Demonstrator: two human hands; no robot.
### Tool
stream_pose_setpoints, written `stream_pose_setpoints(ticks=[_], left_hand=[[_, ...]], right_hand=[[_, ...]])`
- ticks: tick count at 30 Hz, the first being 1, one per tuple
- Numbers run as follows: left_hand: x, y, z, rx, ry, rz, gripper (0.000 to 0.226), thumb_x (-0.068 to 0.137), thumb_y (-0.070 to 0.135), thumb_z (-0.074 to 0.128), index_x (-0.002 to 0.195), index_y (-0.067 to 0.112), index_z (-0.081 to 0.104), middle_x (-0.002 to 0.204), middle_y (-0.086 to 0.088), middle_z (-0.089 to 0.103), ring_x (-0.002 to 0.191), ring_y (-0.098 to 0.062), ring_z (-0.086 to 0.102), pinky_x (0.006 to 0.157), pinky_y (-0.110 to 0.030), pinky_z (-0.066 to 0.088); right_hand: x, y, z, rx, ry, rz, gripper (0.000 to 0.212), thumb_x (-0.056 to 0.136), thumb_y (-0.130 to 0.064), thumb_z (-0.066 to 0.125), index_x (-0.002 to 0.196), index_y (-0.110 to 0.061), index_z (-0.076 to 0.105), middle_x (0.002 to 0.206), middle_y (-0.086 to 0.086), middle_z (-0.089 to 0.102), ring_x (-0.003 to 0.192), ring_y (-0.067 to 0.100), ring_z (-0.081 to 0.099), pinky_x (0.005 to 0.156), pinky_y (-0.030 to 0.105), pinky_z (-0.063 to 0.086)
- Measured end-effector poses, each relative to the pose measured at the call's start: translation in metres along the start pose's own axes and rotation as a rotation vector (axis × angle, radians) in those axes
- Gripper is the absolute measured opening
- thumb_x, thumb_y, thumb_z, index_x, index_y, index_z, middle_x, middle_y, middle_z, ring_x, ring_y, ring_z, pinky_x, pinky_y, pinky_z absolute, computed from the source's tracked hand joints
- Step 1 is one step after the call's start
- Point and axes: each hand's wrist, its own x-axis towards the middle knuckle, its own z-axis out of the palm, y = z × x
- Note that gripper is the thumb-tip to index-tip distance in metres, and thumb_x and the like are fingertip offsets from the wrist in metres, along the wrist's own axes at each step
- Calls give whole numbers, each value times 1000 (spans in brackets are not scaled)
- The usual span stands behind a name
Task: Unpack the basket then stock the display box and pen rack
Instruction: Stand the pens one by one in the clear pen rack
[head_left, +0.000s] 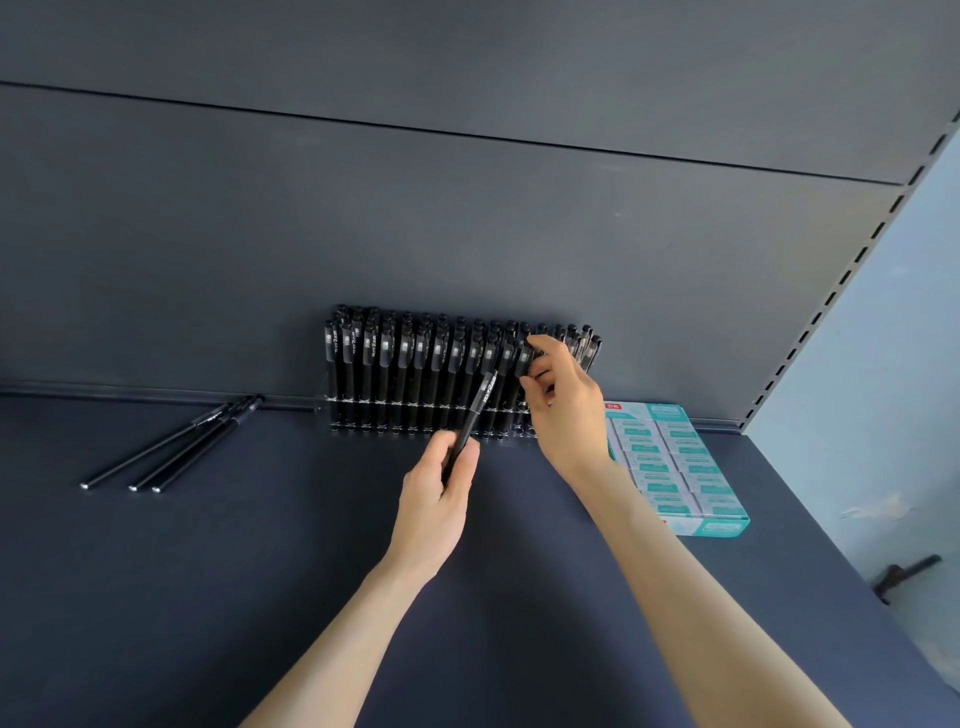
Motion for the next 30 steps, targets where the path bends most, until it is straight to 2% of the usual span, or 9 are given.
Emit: stream_pose_setpoints(ticks=[4,7,9,15,18,20,23,26,30], left_hand=[[0,-1,0,19,-5,-4,21,97,34,47,79,23,50,55,10,29,51,-11,25,45,-21,25],[-1,-1,2,-11,-54,-17,19,98,35,46,81,28,51,56,9,27,52,-14,23,46,-24,24],[-1,-1,3,-13,-85,-4,15,98,36,46,87,31,54,57,6,29,52,-15,24,46,-27,24],[-2,0,4,-41,-138,1,14,97,29,49,96,37,60,59,9,47,55,-14,41,56,-30,38],[1,3,2,43,-41,7,14,95,27,54,101,39,58,90,10,63,79,-2,58,76,-20,46],[8,4,-6,117,82,-4,15,92,29,58,106,31,56,104,7,59,89,0,57,78,-18,45],[19,3,-25,226,298,-92,37,85,34,67,114,20,50,117,-1,48,96,-11,53,75,-18,42],[29,-4,-44,361,465,-193,71,78,39,75,130,8,39,132,-13,35,119,-28,40,100,-42,37],[45,-10,-64,474,525,-232,103,69,47,79,144,1,24,147,-18,24,135,-35,25,108,-49,23]], right_hand=[[-7,-7,-6,94,70,62,37,87,-10,61,122,-23,52,86,-8,57,68,9,53,68,23,48],[-17,-14,-12,320,62,157,17,87,-26,63,102,-33,58,73,-13,62,70,3,59,65,11,44],[-22,-19,-14,451,-36,237,14,83,-32,68,93,-37,60,75,-14,67,73,4,64,67,16,48],[-27,-27,-19,587,-97,254,24,83,-13,69,101,-26,62,78,-1,72,74,15,69,73,28,56],[-22,-29,-24,554,-25,237,29,84,-10,67,99,-33,59,79,-1,70,71,18,69,71,27,54],[-15,-29,-27,469,52,224,35,83,-12,68,94,-44,57,78,-5,68,72,17,67,73,29,54],[-3,-25,-32,372,145,186,30,84,-15,67,95,-41,58,76,-12,65,71,4,63,73,19,50],[7,-22,-36,308,221,139,22,86,-14,65,103,-27,60,77,-17,61,70,-3,58,69,6,43],[17,-24,-39,257,257,112,22,87,-11,64,106,-20,62,78,-13,62,71,-6,57,70,3,40]])
